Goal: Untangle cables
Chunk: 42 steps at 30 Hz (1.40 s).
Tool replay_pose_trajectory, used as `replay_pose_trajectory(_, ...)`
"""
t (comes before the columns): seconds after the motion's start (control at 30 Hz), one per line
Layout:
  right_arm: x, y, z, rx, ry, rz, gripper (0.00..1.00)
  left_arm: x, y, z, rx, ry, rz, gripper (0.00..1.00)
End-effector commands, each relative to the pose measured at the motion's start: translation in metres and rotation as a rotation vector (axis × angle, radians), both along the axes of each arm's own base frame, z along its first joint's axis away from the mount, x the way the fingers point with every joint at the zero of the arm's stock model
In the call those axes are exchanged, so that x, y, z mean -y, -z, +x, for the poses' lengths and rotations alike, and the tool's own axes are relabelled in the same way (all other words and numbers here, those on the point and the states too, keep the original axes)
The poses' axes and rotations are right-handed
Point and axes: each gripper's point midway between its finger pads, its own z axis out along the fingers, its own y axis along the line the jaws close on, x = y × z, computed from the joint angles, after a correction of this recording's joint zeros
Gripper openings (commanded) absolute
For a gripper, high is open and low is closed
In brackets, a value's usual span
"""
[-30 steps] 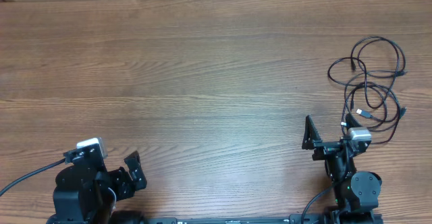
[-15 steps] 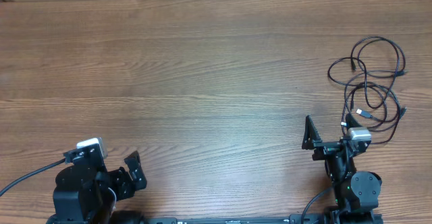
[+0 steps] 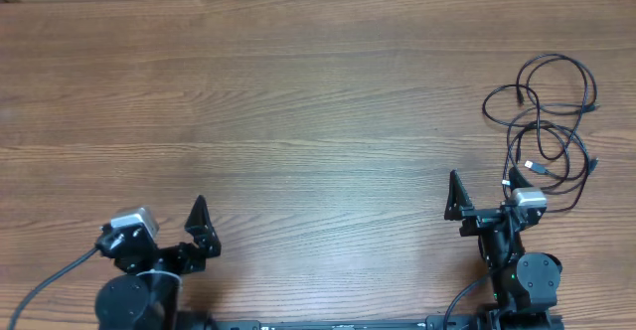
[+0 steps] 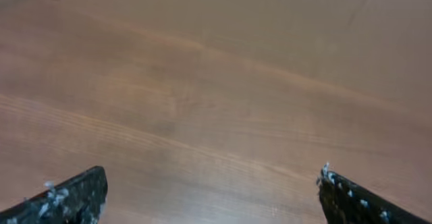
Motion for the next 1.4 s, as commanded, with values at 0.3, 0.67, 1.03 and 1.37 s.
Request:
replay_pose_trajectory(0.3,-0.001,0.002,0.000,0.003,-0.006,-0.007,1.00,0.000,0.013,0.050,0.419,0.012,0.146,1.00)
replay_pose_trajectory(0.67,-0.001,0.002,0.000,0.003,-0.006,-0.007,1.00,0.015,0.080,0.057,0.226,0.137,0.263,1.00)
replay_pose_trajectory(1.03,-0.001,0.002,0.000,0.003,-0.006,-0.007,1.00,0.017,0.082,0.057,0.219,0.146,0.259,1.00)
replay_pose_trajectory(1.37,-0.001,0.002,0.000,0.003,-0.006,-0.007,1.00,0.017,0.082,0.057,0.219,0.146,0.259,1.00)
